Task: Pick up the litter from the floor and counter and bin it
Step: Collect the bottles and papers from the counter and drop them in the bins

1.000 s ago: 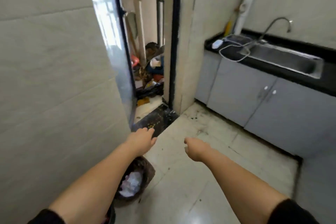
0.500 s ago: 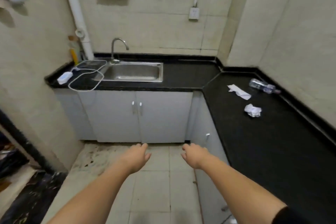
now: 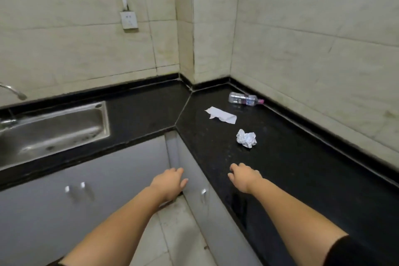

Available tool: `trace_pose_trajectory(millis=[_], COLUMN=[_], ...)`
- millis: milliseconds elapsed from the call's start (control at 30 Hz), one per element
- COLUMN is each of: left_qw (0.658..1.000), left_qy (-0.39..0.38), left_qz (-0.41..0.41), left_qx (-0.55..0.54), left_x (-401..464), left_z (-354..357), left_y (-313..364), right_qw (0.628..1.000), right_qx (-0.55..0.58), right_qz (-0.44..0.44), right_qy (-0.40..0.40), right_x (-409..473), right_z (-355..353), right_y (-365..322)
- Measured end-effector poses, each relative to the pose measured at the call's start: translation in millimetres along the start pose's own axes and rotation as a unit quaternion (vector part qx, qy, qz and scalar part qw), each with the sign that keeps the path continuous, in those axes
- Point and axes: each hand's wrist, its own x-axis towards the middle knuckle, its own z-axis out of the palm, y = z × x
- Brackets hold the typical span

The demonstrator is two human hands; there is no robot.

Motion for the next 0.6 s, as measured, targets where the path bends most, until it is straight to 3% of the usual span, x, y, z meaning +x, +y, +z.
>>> trace_pose_trajectory(millis=[300,467,600], left_qw=[0.991,0.981,0.982], left_qy=[-0.039,-0.059,-0.063], left_qz=[0.124,0.176,0.172], left_qx=[0.033,0.052,0.045], left_x=[172,238,290], left_z=[-68,-72,-78], left_y=[20,48,59], right_qw=[0.984,0.976,0.975], right_qx=[0.098,0.11,0.124], right_qz=[0.117,0.154,0.158], right_qy=[0.092,0.106,0.095], right_x=[87,134,177], right_z=[-30,-38,-42], right_y=[26,52,68])
